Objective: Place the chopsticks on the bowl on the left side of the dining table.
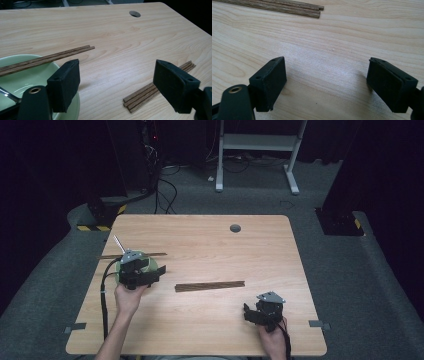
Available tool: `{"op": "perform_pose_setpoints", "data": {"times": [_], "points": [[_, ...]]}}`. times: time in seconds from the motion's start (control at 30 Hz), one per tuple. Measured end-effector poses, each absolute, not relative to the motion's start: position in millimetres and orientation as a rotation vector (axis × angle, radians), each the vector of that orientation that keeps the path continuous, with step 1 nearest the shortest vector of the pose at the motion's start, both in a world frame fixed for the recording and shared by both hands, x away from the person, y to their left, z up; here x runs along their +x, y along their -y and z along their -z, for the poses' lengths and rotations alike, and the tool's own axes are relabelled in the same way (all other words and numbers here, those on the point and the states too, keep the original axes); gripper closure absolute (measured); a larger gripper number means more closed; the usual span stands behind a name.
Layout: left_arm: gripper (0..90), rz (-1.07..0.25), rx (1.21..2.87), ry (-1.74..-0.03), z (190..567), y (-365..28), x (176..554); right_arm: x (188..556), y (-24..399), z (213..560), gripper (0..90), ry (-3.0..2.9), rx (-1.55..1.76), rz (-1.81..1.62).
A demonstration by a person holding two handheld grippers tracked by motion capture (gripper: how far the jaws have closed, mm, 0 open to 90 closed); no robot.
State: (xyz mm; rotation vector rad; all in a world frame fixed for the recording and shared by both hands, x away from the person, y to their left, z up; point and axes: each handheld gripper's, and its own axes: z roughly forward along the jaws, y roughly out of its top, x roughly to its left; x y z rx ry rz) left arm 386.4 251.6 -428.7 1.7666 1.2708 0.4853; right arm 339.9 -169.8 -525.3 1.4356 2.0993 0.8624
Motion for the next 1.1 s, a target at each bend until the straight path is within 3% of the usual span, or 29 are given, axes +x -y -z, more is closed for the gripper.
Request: {"op": "perform_pose_setpoints", "data": {"times": [0.6, 1.1], "points": [[22.0, -0.378, 1.758, -1.231, 433, -239, 379, 340, 170, 525, 15.8, -2.100, 1.435, -0.862], [22.4, -0.379, 1.770, -1.205, 435, -230, 373, 340, 170, 525, 15.9, -2.100, 1.435, -0.863]]}}
